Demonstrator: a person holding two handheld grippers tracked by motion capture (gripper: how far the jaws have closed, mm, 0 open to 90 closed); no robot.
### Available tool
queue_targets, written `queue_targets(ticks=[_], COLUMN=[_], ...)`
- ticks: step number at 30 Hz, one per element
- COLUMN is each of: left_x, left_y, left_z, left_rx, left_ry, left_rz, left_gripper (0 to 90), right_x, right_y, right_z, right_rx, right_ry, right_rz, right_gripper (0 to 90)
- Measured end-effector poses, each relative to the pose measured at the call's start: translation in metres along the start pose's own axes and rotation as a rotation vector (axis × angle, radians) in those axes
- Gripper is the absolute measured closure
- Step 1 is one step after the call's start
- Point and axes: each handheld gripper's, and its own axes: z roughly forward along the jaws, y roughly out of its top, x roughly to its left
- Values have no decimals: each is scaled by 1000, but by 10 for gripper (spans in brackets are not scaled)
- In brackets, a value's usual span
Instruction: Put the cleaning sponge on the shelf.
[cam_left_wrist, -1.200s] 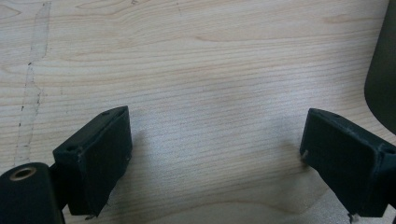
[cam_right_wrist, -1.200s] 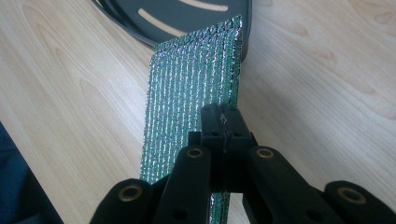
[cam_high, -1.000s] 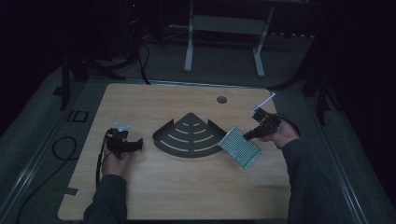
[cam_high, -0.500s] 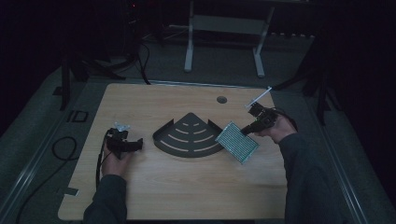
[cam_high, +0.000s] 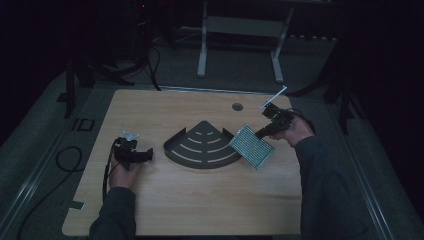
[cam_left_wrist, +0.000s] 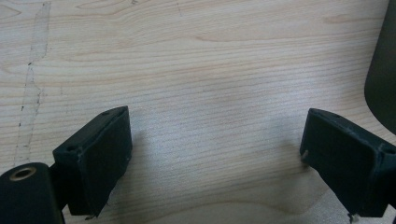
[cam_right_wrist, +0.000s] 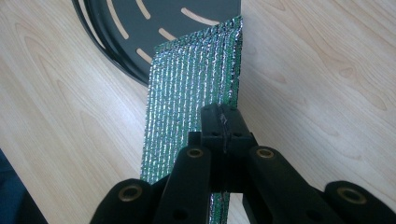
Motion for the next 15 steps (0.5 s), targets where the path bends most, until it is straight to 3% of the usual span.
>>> queue_targets(ticks=[15], left_x=[0], left_y=[0], left_z=[0], left_rx=[0], left_ry=[0], left_rz=[0], left_gripper=[94], right_x=[-2], right_y=[18], right_z=[3], right_rx=[-14], right_ry=[-17], right_rz=[5], right_gripper=[900])
